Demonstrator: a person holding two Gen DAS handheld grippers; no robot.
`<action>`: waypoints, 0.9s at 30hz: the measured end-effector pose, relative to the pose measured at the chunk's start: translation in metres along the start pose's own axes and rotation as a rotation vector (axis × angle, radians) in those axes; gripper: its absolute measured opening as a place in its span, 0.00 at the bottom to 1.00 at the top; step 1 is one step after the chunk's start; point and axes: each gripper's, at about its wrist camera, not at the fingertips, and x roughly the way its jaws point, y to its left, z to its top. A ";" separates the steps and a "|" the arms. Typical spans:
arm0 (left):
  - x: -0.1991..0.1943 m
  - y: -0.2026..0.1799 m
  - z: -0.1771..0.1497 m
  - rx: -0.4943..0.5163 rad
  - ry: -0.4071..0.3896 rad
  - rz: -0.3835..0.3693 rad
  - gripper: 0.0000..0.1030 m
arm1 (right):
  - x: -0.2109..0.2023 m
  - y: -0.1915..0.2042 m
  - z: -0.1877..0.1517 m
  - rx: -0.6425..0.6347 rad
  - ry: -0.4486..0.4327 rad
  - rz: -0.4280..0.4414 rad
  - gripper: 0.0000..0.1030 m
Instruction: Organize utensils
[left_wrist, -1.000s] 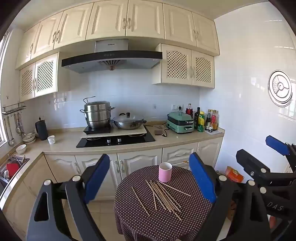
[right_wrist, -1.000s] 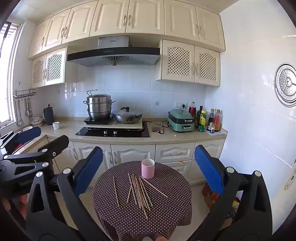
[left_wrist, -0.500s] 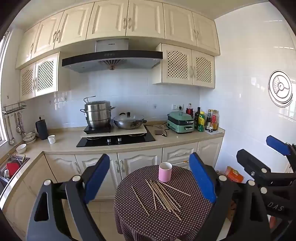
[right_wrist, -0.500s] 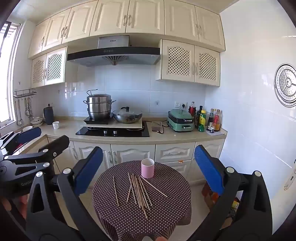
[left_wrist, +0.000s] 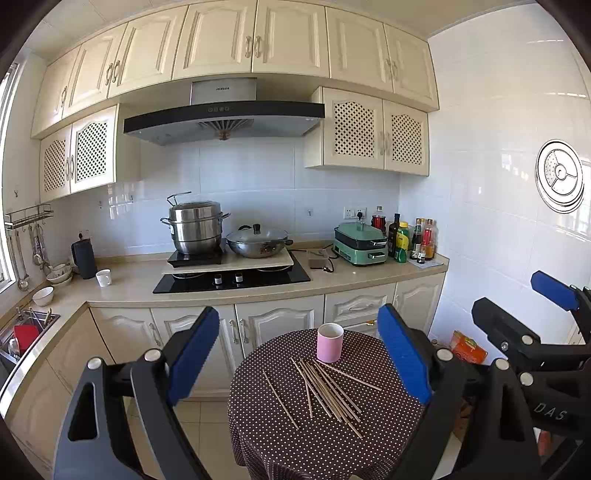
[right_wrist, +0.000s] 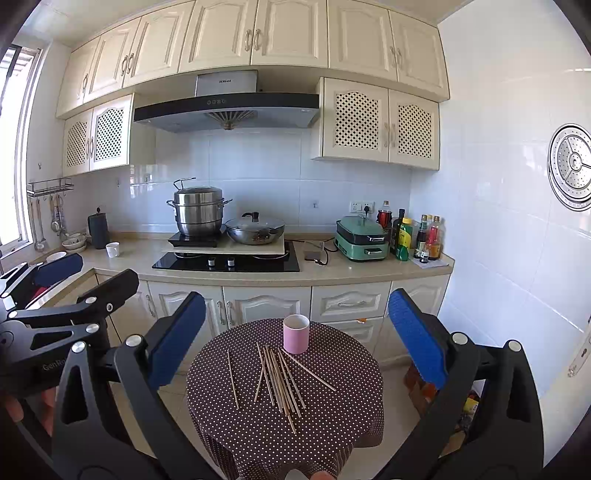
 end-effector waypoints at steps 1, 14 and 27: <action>0.000 0.000 0.000 0.000 0.001 0.000 0.84 | 0.000 0.000 0.000 0.000 0.000 0.000 0.94; 0.004 -0.005 -0.003 -0.002 0.006 0.000 0.84 | 0.000 0.000 -0.003 0.004 0.006 0.001 0.94; 0.006 -0.005 -0.005 0.000 0.009 0.003 0.84 | 0.004 0.000 -0.005 0.007 0.013 0.004 0.94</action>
